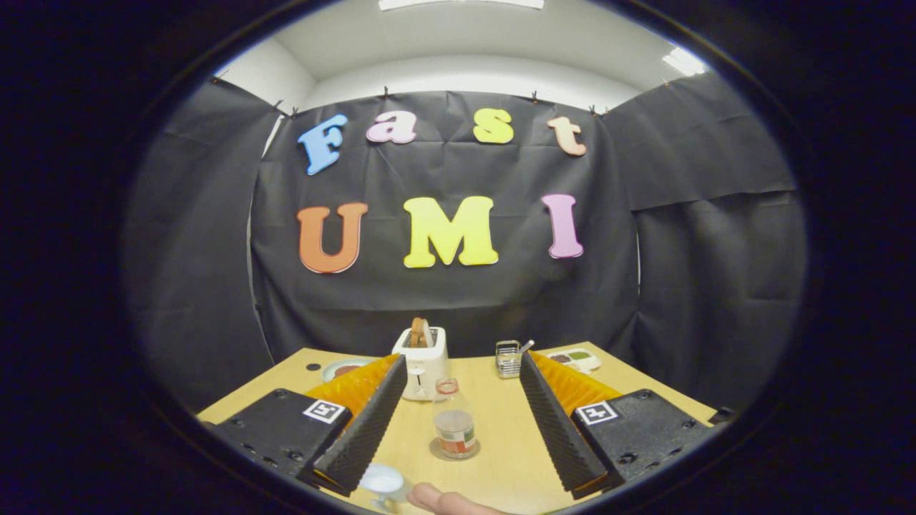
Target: Take the bottle from table, then pour the juice into the cup, finally place the bottle on the coaster
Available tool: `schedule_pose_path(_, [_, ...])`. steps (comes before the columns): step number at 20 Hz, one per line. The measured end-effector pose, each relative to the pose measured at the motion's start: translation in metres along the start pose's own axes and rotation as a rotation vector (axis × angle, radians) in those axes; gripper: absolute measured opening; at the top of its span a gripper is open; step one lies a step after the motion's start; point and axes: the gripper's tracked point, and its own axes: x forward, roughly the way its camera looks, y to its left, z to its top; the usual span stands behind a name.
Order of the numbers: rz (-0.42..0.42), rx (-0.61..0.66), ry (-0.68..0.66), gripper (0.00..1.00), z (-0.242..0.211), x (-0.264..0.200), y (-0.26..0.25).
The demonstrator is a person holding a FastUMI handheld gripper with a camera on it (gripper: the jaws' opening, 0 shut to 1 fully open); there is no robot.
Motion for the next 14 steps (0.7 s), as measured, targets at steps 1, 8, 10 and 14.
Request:
schedule_pose_path(1, [-0.016, 0.006, 0.000, 1.00, 0.008, -0.006, -0.005])
schedule_pose_path(8, [-0.046, 0.000, -0.022, 1.00, 0.058, -0.047, -0.027])
schedule_pose_path(10, [-0.049, -0.002, -0.036, 1.00, 0.070, -0.059, -0.031])
schedule_pose_path(14, [-0.027, -0.057, -0.070, 1.00, 0.093, -0.087, -0.029])
